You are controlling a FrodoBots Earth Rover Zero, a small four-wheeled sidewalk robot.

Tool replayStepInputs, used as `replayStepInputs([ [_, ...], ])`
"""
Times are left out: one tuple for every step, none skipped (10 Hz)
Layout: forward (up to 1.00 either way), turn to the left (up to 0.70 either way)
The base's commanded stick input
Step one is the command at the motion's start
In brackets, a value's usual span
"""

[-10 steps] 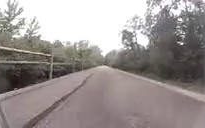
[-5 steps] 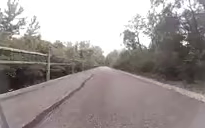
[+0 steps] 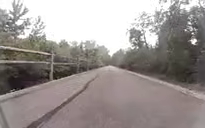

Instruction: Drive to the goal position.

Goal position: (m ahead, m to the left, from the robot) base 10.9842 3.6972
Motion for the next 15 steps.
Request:
replayStepInputs([
  [0.7,0.0],
  [0.7,0.0],
  [0.7,0.0],
  [0.7,0.0],
  [0.7,0.0],
  [0.7,0.0],
  [0.7,0.0],
  [0.7,0.0],
  [0.7,0.0],
  [0.7,0.0],
  [0.7,0.0],
  [0.7,0.0],
  [0.7,0.0],
  [0.7,0.0],
  [0.7,-0.25],
])
